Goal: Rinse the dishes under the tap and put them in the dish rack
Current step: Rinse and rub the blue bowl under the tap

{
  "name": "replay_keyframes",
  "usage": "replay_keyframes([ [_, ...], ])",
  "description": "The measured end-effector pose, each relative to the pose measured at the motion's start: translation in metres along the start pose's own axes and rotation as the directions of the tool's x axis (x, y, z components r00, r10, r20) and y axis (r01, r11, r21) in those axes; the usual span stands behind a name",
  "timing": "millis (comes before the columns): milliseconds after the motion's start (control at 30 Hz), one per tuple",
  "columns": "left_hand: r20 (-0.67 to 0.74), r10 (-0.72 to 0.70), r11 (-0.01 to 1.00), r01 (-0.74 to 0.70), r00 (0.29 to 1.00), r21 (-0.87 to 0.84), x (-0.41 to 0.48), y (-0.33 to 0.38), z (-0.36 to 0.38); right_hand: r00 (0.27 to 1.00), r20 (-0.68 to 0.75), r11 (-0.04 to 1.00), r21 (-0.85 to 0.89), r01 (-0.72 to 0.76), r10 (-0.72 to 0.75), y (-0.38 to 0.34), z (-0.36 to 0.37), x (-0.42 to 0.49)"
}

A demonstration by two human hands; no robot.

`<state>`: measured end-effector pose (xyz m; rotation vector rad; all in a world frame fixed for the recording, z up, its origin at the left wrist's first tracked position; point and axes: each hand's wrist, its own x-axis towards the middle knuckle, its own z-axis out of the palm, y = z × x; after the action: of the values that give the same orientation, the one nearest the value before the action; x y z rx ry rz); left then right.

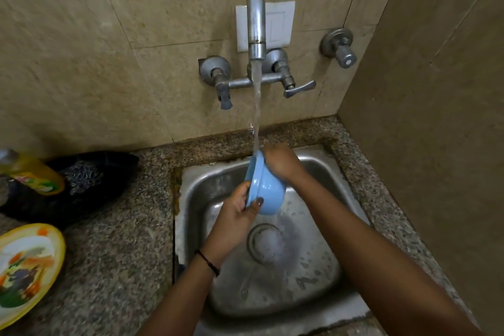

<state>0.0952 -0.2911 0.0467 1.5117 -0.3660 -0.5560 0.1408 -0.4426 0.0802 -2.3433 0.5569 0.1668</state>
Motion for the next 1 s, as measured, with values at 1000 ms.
replay_keyframes([
  [1000,-0.075,-0.011,0.999,0.015,0.997,0.051,0.004,-0.002,-0.007,0.973,-0.184,0.985,0.082,0.153,-0.136,-0.007,0.003,-0.024],
])
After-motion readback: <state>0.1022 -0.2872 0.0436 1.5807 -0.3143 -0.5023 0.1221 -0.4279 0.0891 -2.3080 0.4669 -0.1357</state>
